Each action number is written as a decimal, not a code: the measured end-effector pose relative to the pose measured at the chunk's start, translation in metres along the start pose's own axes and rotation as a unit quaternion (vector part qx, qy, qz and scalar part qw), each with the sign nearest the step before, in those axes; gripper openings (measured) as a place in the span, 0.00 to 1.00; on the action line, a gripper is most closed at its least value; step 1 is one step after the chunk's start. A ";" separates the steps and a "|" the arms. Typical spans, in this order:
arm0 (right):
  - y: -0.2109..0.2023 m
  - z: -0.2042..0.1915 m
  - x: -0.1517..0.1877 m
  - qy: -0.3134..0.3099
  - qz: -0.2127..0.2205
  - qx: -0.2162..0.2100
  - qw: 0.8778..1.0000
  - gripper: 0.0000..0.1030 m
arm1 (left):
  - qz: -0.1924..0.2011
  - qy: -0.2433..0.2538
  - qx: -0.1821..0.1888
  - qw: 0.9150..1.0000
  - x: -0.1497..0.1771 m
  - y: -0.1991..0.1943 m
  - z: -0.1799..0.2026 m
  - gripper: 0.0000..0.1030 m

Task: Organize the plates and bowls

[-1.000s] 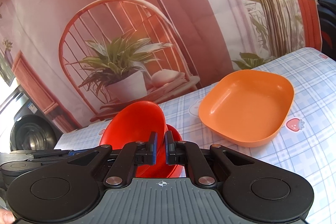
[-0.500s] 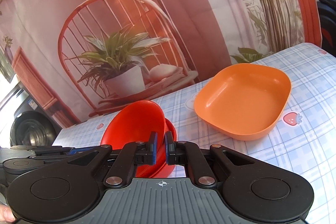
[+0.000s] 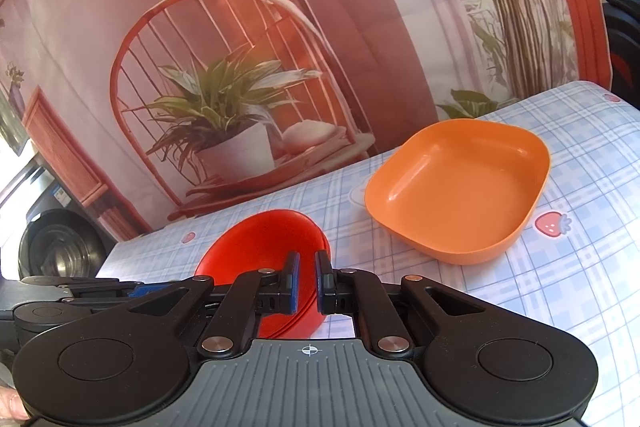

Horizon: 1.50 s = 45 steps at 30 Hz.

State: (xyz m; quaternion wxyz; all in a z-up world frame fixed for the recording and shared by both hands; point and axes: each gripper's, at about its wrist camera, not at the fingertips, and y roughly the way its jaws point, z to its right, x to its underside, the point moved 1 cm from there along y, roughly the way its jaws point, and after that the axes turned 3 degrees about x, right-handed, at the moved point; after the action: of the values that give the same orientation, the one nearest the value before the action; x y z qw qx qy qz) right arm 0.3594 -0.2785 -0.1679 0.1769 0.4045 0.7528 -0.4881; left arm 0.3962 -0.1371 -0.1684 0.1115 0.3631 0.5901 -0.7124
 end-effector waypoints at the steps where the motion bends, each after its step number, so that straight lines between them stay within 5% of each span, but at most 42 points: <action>1: 0.000 0.000 0.000 0.000 0.001 -0.001 1.000 0.08 | -0.002 -0.004 -0.002 1.000 0.000 0.000 -0.001 0.21; 4: -0.004 0.002 0.000 -0.002 0.008 -0.003 1.000 0.08 | -0.008 -0.011 -0.012 1.000 -0.002 0.002 -0.003 0.31; 11: -0.014 0.018 -0.004 -0.013 0.033 0.024 0.999 0.09 | 0.025 -0.013 -0.024 0.999 -0.018 -0.008 0.000 0.34; 23: -0.006 0.091 -0.020 -0.003 0.067 0.168 0.984 0.14 | 0.038 -0.006 0.010 0.999 -0.051 0.017 0.035 0.39; 32: 0.008 0.106 -0.017 0.012 0.063 0.162 0.985 0.16 | 0.027 -0.027 0.020 0.999 -0.052 0.033 0.037 0.39; 45: 0.007 0.113 -0.010 0.018 0.065 0.154 0.986 0.11 | 0.048 0.010 0.052 0.997 -0.059 0.039 0.068 0.46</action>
State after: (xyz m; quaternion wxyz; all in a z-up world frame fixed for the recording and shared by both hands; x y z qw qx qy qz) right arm 0.3559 -0.3804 -0.2175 0.1300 0.4836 0.6442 -0.5781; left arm 0.4349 -0.2266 -0.1572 0.1210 0.4032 0.5353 -0.7323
